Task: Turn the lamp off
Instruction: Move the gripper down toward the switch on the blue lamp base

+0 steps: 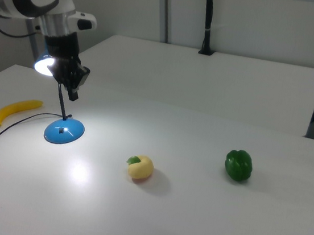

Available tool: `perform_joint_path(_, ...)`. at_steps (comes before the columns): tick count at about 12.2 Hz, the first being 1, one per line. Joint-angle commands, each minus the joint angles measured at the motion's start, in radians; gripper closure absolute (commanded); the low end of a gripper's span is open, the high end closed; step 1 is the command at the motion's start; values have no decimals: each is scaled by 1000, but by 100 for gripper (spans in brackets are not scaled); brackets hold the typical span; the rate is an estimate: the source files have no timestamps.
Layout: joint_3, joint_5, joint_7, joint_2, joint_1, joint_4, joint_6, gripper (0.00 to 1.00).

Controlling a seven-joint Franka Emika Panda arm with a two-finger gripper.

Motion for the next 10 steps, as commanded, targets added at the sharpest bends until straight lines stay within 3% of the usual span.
perform_joint_path(1, -4, 13, -16, 26, 42, -51, 79, 100)
perform_joint_path(5, 2, 13, -17, 95, 73, -73, 213, 100)
perform_joint_path(10, 41, 13, -165, 187, 85, -103, 365, 100)
